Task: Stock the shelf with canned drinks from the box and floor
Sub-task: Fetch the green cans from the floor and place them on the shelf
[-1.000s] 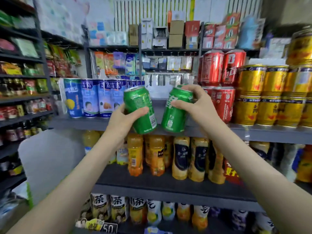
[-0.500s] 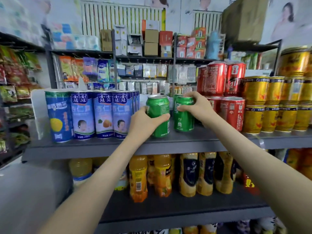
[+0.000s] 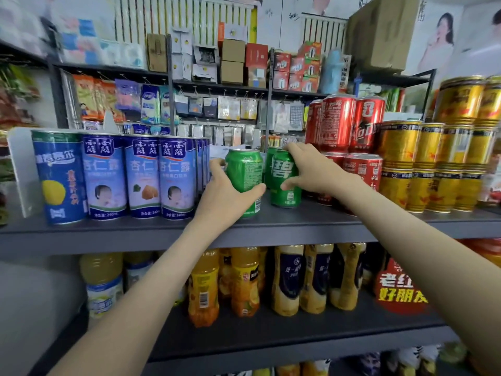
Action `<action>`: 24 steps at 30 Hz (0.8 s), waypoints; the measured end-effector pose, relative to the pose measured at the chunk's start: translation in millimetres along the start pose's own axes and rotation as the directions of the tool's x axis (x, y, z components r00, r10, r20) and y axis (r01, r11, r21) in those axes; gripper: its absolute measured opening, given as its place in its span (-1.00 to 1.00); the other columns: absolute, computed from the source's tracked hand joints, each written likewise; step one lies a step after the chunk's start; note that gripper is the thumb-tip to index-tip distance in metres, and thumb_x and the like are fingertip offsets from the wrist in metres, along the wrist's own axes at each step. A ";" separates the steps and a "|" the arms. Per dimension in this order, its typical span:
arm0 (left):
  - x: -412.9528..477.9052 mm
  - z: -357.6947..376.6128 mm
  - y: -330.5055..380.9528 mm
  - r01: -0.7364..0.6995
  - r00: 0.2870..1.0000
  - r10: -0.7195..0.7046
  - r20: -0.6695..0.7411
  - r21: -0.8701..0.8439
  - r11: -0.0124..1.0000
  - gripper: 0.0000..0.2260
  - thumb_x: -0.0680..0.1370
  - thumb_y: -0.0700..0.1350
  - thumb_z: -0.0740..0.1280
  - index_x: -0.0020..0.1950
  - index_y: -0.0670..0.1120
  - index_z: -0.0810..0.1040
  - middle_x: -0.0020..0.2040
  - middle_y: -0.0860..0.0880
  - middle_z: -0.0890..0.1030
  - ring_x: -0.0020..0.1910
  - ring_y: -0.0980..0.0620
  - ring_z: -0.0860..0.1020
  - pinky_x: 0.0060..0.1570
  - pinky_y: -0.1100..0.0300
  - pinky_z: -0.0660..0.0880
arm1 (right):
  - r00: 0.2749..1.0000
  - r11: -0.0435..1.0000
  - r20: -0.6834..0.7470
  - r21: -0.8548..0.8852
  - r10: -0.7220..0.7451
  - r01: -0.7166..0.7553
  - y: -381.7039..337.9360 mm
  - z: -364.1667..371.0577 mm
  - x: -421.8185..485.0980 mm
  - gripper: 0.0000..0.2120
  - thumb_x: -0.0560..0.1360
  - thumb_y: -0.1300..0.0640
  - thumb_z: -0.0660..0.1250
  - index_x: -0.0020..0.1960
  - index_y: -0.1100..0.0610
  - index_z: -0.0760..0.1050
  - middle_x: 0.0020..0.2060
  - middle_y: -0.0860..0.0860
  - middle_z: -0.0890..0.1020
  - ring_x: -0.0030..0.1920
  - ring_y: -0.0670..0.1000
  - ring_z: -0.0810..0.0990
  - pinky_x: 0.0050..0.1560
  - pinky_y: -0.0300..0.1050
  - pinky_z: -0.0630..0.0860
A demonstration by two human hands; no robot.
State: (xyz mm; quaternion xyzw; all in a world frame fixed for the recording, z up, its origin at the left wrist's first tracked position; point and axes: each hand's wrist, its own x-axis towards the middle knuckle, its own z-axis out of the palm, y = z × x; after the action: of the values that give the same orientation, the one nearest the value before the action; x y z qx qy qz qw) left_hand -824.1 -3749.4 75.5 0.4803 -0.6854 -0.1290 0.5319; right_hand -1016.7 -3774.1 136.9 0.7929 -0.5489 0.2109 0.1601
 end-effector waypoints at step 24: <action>-2.1 2.5 -0.4 0.028 0.998 -0.017 -0.056 0.209 0.978 -0.40 0.40 0.17 0.43 0.26 -0.11 0.29 0.09 -0.04 0.52 0.02 -0.01 0.50 -0.02 0.12 0.46 | 0.997 0.974 -0.015 -0.217 -0.074 0.069 17.2 5.2 9.1 -0.30 0.36 0.23 0.48 0.38 0.24 0.19 0.31 0.18 0.37 0.29 0.16 0.37 0.25 0.00 0.40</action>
State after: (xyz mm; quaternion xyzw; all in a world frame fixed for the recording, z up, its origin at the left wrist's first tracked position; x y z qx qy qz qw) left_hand -826.0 -3748.8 72.9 0.5447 -0.6750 -0.0493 0.4952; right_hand -1029.2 -3789.8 137.5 0.7874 -0.5378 0.1533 0.2592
